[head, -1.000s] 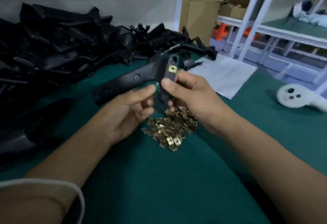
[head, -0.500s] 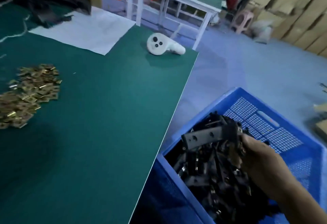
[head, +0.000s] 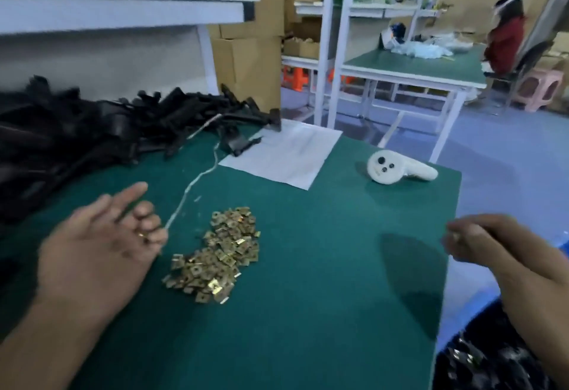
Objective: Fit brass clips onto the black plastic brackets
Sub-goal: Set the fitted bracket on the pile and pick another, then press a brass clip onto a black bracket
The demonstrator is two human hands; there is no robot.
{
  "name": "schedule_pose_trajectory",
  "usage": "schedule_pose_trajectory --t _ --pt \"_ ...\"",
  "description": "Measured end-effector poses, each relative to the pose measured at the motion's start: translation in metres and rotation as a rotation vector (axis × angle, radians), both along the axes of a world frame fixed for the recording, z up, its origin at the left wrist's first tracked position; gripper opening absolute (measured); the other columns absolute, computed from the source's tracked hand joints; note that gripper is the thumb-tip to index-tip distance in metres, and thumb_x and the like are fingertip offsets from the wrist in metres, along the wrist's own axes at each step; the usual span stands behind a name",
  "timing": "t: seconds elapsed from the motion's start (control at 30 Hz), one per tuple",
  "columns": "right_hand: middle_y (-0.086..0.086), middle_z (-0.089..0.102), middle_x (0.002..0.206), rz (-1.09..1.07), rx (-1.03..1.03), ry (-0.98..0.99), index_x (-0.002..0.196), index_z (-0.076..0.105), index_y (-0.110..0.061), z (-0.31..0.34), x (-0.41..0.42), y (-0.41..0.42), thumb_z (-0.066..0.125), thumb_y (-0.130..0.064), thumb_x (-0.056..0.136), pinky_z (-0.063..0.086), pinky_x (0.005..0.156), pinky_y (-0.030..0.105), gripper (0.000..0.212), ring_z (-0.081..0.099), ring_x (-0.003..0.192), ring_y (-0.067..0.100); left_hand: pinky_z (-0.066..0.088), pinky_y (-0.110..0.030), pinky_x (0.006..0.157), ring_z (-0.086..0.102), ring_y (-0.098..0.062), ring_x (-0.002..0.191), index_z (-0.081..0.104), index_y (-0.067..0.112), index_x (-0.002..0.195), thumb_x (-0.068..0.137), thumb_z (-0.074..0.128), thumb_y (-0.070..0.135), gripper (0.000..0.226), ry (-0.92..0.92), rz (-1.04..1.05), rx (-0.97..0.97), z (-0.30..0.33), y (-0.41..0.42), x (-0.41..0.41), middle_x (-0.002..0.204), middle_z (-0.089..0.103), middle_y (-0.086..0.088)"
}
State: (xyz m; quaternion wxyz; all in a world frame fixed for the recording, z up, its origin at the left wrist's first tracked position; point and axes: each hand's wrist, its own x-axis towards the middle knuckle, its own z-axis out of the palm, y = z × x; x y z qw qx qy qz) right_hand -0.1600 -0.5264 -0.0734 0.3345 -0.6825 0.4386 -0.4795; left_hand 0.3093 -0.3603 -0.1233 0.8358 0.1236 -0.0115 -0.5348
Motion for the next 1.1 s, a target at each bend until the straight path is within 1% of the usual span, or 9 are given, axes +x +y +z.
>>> schedule_pose_trajectory --t 0.07,0.17,0.37,0.53,0.7,0.77,0.87,1.0,1.1 --pt "-0.011 0.078 0.091 0.220 -0.125 -0.005 0.099 0.072 -0.022 0.032 0.070 0.008 0.057 -0.034 0.102 0.056 0.085 0.021 0.019 0.072 0.084 0.006 0.043 -0.036 0.071 0.055 -0.025 0.075 0.067 0.007 0.129 0.099 0.055 0.036 0.043 -0.280 0.074 0.055 0.019 0.004 -0.026 0.093 0.059 -0.010" --pt "-0.010 0.076 0.090 0.526 -0.187 0.163 0.097 0.071 -0.029 0.063 0.172 0.018 0.053 -0.046 0.100 0.050 0.060 0.020 0.025 0.065 0.070 0.014 0.042 -0.033 0.067 0.051 -0.020 0.072 0.073 0.007 0.117 0.092 0.059 0.033 0.039 -0.519 0.162 0.192 0.037 0.011 -0.035 0.088 0.057 -0.007" --pt "-0.008 0.068 0.096 0.759 -0.439 0.432 0.100 0.071 -0.022 0.030 0.293 0.003 0.060 -0.028 0.103 0.049 0.089 0.042 0.013 0.061 0.093 0.012 0.043 -0.034 0.065 0.052 -0.022 0.071 0.076 0.005 0.113 0.095 0.056 0.031 0.037 -0.505 0.164 0.211 0.045 0.019 -0.042 0.087 0.058 -0.009" --pt "-0.023 0.058 0.104 0.915 -0.476 0.549 0.104 0.072 -0.038 0.003 0.291 -0.010 0.064 -0.049 0.093 0.047 0.094 0.026 0.017 0.058 0.107 0.001 0.046 -0.034 0.066 0.052 -0.021 0.072 0.075 0.005 0.116 0.093 0.061 0.031 0.037 -0.511 0.120 0.178 0.043 0.019 -0.036 0.087 0.058 -0.008" --pt "-0.020 0.061 0.103 0.923 -0.494 0.547 0.101 0.072 -0.037 0.003 0.294 -0.013 0.076 -0.037 0.088 0.046 0.091 0.025 0.015 0.058 0.104 0.002 0.044 -0.034 0.068 0.051 -0.021 0.071 0.072 0.003 0.118 0.096 0.060 0.029 0.036 -0.505 0.107 0.186 0.045 0.018 -0.041 0.086 0.058 -0.008" --pt "-0.024 0.061 0.104 0.939 -0.490 0.544 0.101 0.070 -0.042 0.002 0.292 -0.013 0.074 -0.044 0.085 0.046 0.090 0.022 0.016 0.057 0.106 0.000 0.045 -0.034 0.068 0.053 -0.020 0.070 0.071 0.003 0.118 0.098 0.057 0.029 0.036 -0.491 0.100 0.236 0.050 0.020 -0.042 0.085 0.060 -0.008" --pt "-0.034 0.053 0.111 0.934 -0.504 0.584 0.104 0.064 -0.050 0.001 0.287 -0.019 0.066 -0.066 0.078 0.037 0.094 0.014 0.030 0.046 0.120 -0.009 0.049 -0.032 0.066 0.060 -0.018 0.068 0.071 0.006 0.113 0.104 0.050 0.034 0.036 -0.799 0.066 0.629 0.077 0.028 -0.032 0.084 0.066 -0.006" --pt "-0.029 0.057 0.111 0.935 -0.481 0.625 0.099 0.063 -0.053 0.006 0.287 -0.023 0.065 -0.068 0.075 0.044 0.087 0.026 0.028 0.054 0.111 -0.006 0.054 -0.033 0.073 0.066 -0.013 0.083 0.070 0.029 0.095 0.091 0.059 0.064 0.038 -1.957 0.070 1.509 0.133 0.072 0.007 0.095 0.070 0.007" --pt "-0.022 0.059 0.107 0.959 -0.475 0.605 0.094 0.063 -0.048 0.007 0.289 -0.019 0.067 -0.063 0.077 0.045 0.083 0.025 0.023 0.057 0.105 0.000 0.045 -0.030 0.055 0.056 -0.017 0.066 0.059 0.020 0.079 0.090 0.069 0.059 0.042 -2.004 -0.204 1.905 0.147 0.112 0.035 0.080 0.060 -0.007"
